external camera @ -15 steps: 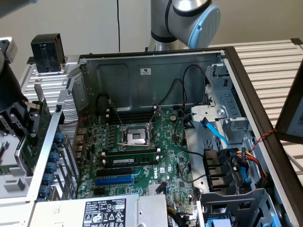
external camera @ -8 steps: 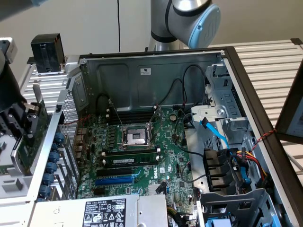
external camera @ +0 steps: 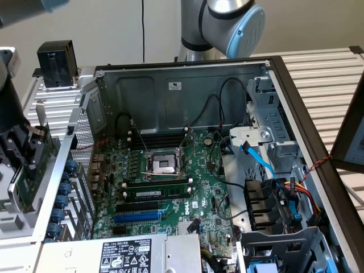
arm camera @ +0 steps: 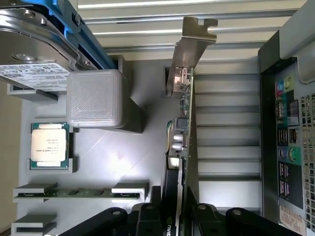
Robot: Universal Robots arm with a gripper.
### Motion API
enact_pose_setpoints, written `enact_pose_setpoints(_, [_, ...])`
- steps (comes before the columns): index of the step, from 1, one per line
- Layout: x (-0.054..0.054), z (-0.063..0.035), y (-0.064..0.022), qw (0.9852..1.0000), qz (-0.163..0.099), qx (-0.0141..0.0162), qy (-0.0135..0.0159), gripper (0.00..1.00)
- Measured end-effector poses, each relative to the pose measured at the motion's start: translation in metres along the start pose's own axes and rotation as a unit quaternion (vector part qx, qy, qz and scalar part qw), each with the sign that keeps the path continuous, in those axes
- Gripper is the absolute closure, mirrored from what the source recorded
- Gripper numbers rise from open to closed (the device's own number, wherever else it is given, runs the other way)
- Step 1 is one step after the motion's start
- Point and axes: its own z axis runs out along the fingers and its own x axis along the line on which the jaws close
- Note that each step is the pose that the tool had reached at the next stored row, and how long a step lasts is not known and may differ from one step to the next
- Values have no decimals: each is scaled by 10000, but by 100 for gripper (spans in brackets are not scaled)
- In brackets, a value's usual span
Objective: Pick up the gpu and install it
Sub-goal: 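Pick up the gpu and move the gpu toward the slot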
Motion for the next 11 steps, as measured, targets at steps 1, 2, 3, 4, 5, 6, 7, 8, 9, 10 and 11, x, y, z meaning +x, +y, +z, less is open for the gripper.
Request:
enact_pose_setpoints(1, [0, 0, 0, 10000, -13, 50, 1, 72])
enact_pose_setpoints(2, [0, 0, 1, 9999, -24, 107, 1, 72])
enact_pose_setpoints(3, [0, 0, 0, 9999, -37, 159, 2, 72])
enact_pose_setpoints(4, [-1, 0, 0, 9998, -55, 205, 3, 72])
enact_pose_setpoints(5, [-2, 0, 0, 9997, -72, 240, 4, 72])
enact_pose_setpoints(6, [-3, 0, 0, 9996, -92, 272, 5, 72])
enact_pose_setpoints(7, [-7, 0, 0, 9995, -111, 294, 6, 72])
enact_pose_setpoints(8, [-11, 0, 0, 9994, -128, 308, 8, 72])
enact_pose_setpoints(9, [-14, 0, 0, 9994, -144, 322, 11, 72])
enact_pose_setpoints(10, [-17, -1, 1, 9993, -156, 339, 14, 72])
enact_pose_setpoints(11, [-20, -1, 1, 9992, -166, 356, 19, 72])
